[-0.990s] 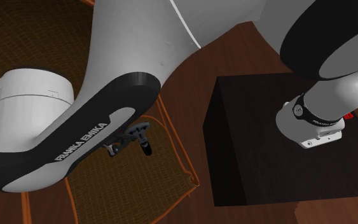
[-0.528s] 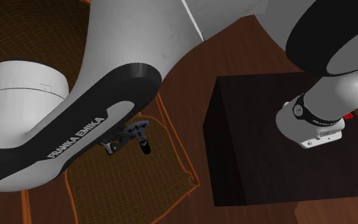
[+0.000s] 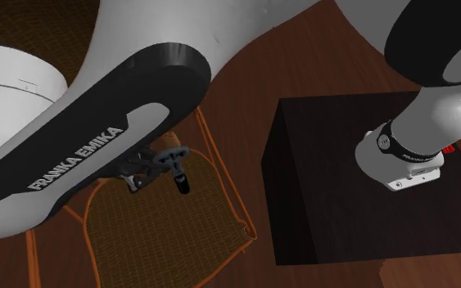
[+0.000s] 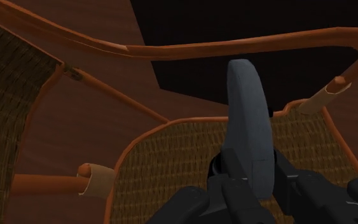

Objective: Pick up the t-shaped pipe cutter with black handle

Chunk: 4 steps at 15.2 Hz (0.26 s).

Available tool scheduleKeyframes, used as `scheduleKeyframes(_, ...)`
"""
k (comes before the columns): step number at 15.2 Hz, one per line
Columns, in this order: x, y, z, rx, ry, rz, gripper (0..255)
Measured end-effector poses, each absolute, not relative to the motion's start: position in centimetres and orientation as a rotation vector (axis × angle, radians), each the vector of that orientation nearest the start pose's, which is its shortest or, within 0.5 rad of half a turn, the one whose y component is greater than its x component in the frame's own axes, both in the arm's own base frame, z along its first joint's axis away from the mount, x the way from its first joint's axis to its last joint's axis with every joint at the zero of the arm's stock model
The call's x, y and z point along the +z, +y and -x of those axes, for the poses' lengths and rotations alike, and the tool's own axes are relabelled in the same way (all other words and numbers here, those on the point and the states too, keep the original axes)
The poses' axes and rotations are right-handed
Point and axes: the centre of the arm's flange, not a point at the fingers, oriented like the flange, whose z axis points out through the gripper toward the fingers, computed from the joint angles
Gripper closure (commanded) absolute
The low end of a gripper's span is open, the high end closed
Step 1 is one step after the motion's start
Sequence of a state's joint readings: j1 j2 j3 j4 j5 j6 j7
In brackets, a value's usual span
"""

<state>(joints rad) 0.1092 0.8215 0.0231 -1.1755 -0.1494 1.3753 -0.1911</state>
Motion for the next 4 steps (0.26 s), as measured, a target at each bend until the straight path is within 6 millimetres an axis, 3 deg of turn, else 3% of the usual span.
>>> scheduleKeyframes(4,28.7,6.9,-67.8,1.000,-0.523,3.052,255)
